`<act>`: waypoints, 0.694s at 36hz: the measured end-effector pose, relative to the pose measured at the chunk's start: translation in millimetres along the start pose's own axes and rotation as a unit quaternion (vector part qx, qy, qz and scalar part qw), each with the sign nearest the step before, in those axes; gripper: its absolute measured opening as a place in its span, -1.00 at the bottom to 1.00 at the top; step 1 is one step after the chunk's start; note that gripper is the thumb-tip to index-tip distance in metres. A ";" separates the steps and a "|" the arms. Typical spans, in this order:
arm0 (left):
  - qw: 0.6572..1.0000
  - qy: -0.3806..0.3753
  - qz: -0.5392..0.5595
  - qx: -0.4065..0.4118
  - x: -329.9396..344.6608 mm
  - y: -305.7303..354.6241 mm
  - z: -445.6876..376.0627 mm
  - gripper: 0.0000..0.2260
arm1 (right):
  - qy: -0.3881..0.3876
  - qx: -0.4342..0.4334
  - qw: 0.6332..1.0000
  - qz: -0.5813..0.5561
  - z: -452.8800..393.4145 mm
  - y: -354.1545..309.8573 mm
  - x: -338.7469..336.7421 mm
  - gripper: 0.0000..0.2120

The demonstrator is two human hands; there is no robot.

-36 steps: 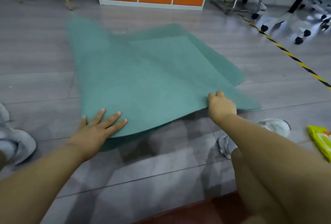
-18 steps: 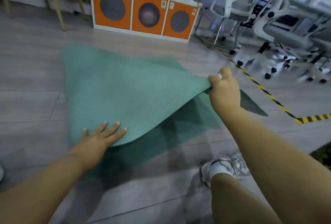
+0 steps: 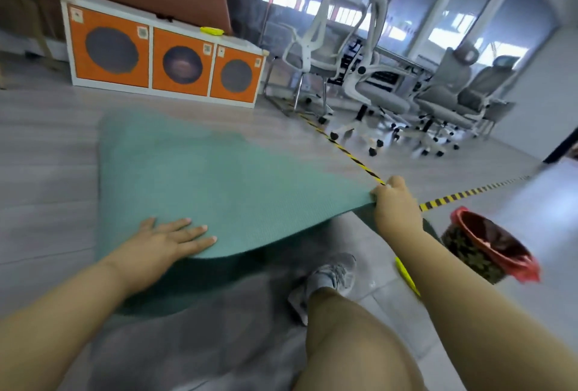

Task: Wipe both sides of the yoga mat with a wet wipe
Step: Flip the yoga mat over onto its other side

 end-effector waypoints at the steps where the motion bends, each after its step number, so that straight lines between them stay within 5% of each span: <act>1: 1.000 -0.010 0.010 0.008 -1.1 7.5 -8.1 -0.27 | -0.048 0.004 0.999 0.025 4.0 4.7 1.5 -0.87; 4: 0.997 -0.077 0.025 -0.001 2.5 21.2 -32.1 -0.44 | -0.160 -0.037 0.986 0.041 13.8 11.6 20.9 -0.72; 9: 0.982 0.114 0.007 0.147 1.3 46.3 -68.2 -0.69 | -0.197 -0.115 0.972 -0.064 21.5 -29.5 25.6 -0.57; 16: 0.985 0.151 0.082 -0.014 21.3 22.8 -67.9 -0.84 | -0.256 -0.246 0.930 -0.097 39.5 -111.8 56.1 -0.23; 18: 0.982 0.154 0.103 -0.041 24.6 16.9 -61.2 -0.78 | -0.262 -0.277 0.921 -0.075 45.5 -132.8 67.8 -0.29; 21: 0.975 0.183 0.116 -0.048 31.3 8.2 -52.1 -0.79 | -0.200 -0.294 0.932 -0.075 43.9 -152.9 78.9 -0.69; 23: 0.969 0.204 0.125 -0.066 40.2 -3.6 -44.3 -0.78 | -0.155 -0.245 0.953 -0.092 31.4 -149.4 81.9 -0.76; 25: 0.962 0.207 0.139 -0.114 55.3 -23.1 -32.2 -0.54 | -0.124 -0.177 0.970 -0.109 16.8 -133.1 84.7 -0.78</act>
Point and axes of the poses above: each hand's wrist, its own z-axis away from the middle knuckle, its own x-axis out of the palm, y = z × x, the point moved 3 cm from there along -z, towards the middle knuckle, and after that the axes turned 11 degrees about z, right-handed, at the moved point
